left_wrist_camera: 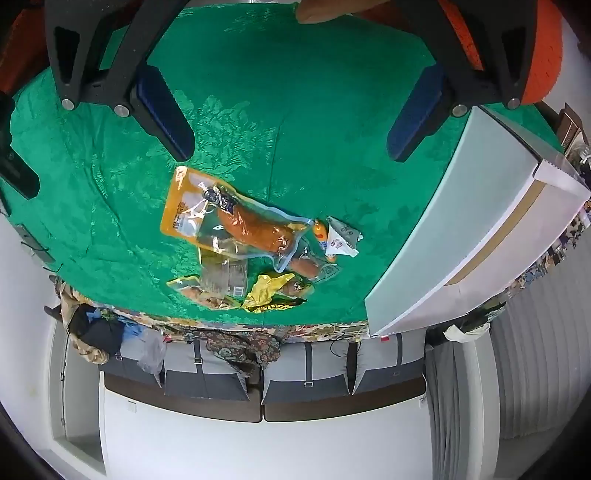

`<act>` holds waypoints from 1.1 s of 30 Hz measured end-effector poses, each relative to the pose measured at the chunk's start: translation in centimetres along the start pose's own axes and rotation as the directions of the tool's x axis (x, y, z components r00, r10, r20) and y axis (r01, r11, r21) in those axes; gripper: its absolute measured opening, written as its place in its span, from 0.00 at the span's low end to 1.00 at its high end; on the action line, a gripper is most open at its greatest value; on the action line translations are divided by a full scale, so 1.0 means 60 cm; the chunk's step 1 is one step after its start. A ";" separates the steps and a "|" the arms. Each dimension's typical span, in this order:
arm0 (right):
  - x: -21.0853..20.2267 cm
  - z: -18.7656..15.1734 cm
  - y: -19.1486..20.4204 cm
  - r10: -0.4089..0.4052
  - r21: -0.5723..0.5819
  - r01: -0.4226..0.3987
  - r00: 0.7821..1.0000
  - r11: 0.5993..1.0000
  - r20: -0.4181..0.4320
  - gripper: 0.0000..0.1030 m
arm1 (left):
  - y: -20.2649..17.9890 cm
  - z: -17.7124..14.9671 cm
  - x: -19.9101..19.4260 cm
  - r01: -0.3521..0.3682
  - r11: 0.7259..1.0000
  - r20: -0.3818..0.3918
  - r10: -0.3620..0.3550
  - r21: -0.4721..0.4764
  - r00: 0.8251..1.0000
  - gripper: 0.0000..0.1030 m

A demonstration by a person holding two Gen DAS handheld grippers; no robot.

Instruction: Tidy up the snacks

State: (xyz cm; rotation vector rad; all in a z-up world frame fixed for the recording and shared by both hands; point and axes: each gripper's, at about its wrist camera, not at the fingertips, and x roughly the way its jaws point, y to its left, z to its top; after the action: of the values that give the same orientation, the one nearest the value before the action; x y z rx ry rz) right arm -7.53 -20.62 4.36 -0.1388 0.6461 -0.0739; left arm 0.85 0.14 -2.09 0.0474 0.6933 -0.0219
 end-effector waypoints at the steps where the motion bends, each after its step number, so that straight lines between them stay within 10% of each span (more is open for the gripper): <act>1: 0.001 -0.001 0.001 0.002 -0.001 -0.002 1.000 1.000 -0.004 0.92 | 0.000 -0.001 0.004 -0.001 1.000 -0.002 0.001 0.000 1.000 1.00; 33: 0.027 -0.035 -0.003 0.008 -0.029 -0.010 0.997 1.000 -0.072 0.92 | -0.002 -0.021 0.066 0.001 1.000 -0.123 -0.004 -0.024 0.992 1.00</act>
State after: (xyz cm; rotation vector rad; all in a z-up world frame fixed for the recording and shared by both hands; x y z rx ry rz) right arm -7.50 -21.17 1.79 -0.1623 0.7195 -0.0612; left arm 3.08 0.08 -5.56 0.0248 0.8167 -0.0128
